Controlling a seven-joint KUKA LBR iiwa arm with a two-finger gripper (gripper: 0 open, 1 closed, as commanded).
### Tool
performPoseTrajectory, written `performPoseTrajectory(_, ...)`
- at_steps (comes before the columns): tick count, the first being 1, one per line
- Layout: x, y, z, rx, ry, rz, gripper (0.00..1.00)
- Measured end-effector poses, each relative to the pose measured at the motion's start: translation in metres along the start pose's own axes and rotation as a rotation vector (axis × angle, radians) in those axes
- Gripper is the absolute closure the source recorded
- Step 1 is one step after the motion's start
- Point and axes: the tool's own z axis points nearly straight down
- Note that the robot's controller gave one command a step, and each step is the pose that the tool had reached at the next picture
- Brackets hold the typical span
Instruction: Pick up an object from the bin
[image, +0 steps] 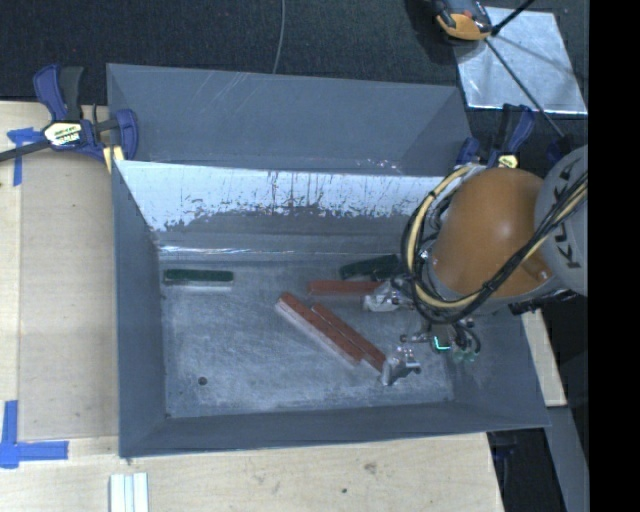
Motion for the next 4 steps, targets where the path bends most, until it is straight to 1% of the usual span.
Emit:
performPoseTrajectory(1,-0.002,0.0,-0.004,0.001,-0.008,-0.001,0.0)
performPoseTrajectory(2,-0.013,-0.012,0.065,0.0,-0.026,0.164,1.0)
performPoseTrajectory(3,-0.013,-0.012,0.065,0.0,-0.026,0.163,1.0)
performPoseTrajectory(4,-0.037,-0.008,-0.068,0.0,-0.007,0.181,1.0)
